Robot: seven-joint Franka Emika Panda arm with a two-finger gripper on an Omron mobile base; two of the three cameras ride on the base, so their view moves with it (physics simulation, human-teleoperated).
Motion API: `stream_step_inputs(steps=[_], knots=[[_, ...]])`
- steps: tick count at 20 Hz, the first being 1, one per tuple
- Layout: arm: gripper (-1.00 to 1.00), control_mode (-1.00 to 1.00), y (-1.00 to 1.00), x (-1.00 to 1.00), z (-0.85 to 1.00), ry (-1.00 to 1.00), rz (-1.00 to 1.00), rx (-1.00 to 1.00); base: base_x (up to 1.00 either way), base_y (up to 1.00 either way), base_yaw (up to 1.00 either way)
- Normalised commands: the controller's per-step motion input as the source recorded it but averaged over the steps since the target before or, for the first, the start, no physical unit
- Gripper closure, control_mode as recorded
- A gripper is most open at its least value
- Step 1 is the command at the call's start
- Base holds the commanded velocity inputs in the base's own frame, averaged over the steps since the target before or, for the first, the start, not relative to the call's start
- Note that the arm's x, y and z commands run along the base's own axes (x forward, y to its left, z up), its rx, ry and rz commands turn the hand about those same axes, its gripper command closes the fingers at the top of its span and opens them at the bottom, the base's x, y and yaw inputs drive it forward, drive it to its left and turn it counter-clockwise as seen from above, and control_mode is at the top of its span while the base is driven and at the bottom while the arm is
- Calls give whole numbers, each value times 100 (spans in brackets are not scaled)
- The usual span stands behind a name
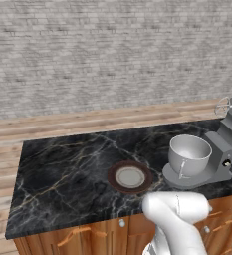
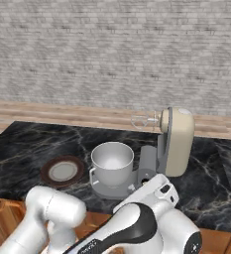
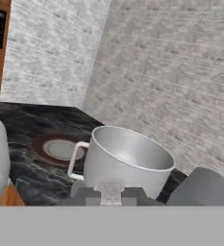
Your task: Add butter and sugar cubes to the stand mixer bowl and then turn on the stand mixer to begin making frosting.
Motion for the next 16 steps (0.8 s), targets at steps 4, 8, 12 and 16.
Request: stream_step_inputs(steps=[4, 8, 12, 16], knots=[[100, -100, 81, 0, 69, 5, 0, -12, 0, 0, 0], [100, -100, 75, 18, 53, 10, 0, -14, 0, 0, 0], [100, -100, 53, 50, 24, 19, 0, -12, 0, 0, 0], [100, -100, 37, 67, 8, 24, 0, -11, 0, 0, 0]])
